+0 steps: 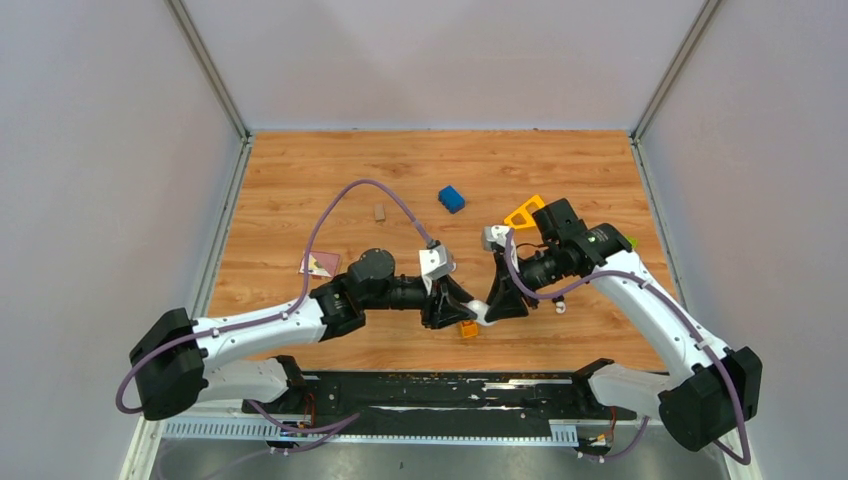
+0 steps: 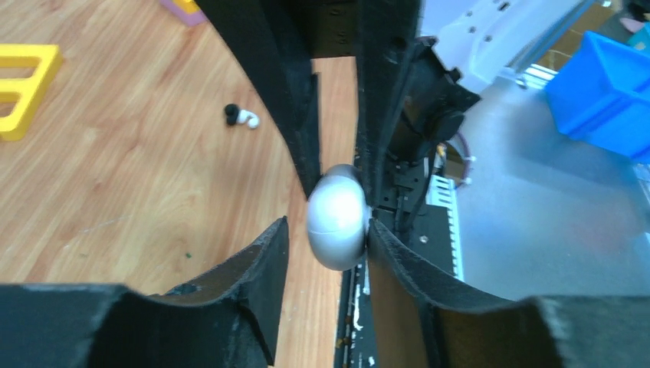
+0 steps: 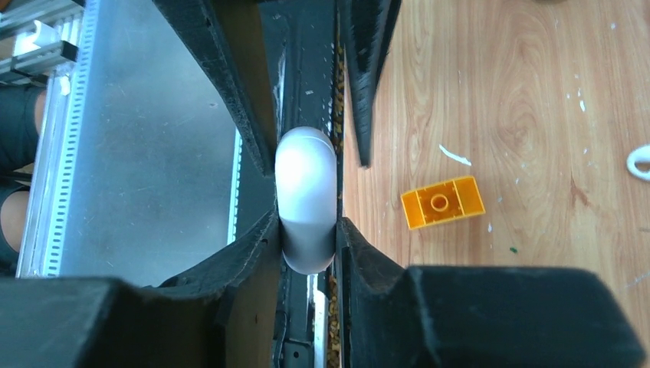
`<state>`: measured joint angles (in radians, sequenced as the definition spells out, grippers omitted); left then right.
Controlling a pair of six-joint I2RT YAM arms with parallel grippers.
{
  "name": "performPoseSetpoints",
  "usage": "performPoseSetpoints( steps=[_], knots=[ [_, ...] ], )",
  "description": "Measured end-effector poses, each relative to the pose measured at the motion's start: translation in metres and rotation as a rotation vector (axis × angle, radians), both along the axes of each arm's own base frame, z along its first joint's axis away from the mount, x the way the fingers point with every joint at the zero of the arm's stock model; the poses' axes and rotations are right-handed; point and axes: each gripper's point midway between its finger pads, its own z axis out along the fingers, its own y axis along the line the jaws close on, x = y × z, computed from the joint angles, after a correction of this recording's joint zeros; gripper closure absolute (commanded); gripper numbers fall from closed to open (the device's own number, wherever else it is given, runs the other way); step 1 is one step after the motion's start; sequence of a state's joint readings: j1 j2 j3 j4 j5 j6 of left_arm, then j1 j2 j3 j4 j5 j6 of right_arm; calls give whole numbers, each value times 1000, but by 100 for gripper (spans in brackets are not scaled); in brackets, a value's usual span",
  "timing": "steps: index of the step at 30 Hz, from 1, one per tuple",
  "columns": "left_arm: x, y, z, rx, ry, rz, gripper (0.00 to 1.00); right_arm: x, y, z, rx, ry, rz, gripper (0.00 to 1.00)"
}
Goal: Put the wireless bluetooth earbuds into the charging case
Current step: Pick up the charging case at the center of the board.
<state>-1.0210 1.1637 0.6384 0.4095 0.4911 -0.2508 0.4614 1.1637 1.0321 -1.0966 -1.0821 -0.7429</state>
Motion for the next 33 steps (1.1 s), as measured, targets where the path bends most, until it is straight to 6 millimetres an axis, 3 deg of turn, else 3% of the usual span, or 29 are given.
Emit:
performPoseSetpoints(
  steps=[5, 11, 19, 26, 33],
  knots=[
    [13, -3, -9, 76, -2, 45, 40, 4, -7, -9, -90, -44, -11, 88],
    [11, -5, -21, 110, -9, 34, 38, 6, -10, -11, -176, -122, 5, 89],
    [-3, -13, -38, 152, -38, -24, 52, 11, -11, -6, -213, -177, 6, 89],
    [-8, -15, -38, 151, -55, -42, 51, 9, -13, -9, -236, -178, 11, 89],
    [-6, -20, -29, 107, -59, -32, 66, 6, -13, -10, -244, -169, 15, 89]
  ],
)
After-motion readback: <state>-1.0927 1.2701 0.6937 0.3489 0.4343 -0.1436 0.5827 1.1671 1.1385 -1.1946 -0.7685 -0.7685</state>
